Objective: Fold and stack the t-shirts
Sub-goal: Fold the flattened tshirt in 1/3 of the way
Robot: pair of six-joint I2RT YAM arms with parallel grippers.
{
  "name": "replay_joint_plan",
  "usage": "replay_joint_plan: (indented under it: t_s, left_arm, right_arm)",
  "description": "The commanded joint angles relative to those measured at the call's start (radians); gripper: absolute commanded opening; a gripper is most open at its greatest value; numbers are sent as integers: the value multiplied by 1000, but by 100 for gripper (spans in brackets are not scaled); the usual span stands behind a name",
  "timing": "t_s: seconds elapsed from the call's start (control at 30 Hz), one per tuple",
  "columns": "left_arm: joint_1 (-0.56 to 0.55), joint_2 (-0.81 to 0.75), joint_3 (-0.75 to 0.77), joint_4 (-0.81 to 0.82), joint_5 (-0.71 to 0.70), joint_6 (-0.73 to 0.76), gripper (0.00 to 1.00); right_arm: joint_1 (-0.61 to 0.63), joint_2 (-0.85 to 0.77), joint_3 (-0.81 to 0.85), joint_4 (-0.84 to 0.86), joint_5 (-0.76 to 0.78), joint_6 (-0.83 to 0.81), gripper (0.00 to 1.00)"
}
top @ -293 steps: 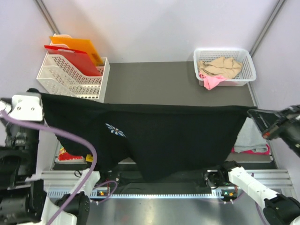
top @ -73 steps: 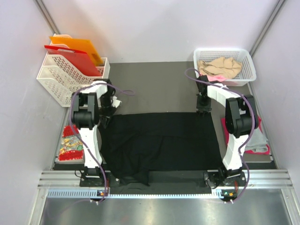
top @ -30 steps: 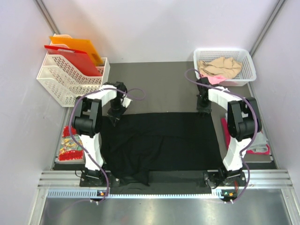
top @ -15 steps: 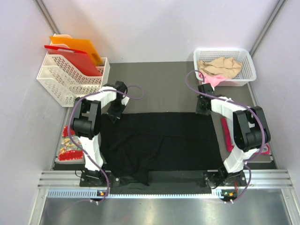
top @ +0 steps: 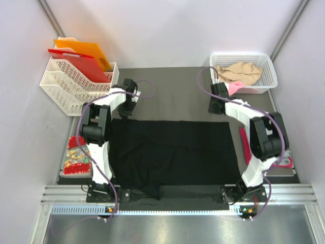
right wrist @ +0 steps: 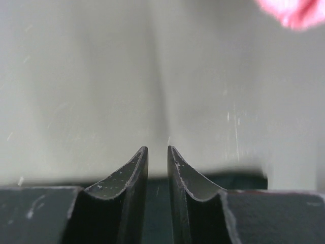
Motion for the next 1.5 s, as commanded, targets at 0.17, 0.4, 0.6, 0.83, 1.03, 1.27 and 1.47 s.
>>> replay_joint_plan:
  t_s: [0.17, 0.4, 0.6, 0.83, 1.03, 1.27, 1.47]
  left_arm:
    - [10, -227, -79, 37, 53, -5, 0]
    - [9, -313, -155, -33, 124, 10, 0]
    - [9, -304, -287, 15, 98, 28, 0]
    - [9, -217, -281, 38, 64, 45, 0]
    - [9, -180, -275, 64, 41, 53, 0]
    - [10, -168, -273, 79, 36, 51, 0]
    - [24, -139, -232, 96, 21, 64, 0]
  right_arm:
    - [109, -323, -67, -190, 60, 10, 27]
    - [113, -294, -222, -215, 8, 119, 27]
    - [116, -179, -203, -182, -11, 136, 26]
    - [116, -66, -127, -164, -11, 133, 25]
    - [116, 0, -118, -124, -31, 151, 25]
    - [125, 71, -94, -107, -49, 162, 24]
    - [128, 123, -29, -124, -35, 139, 24]
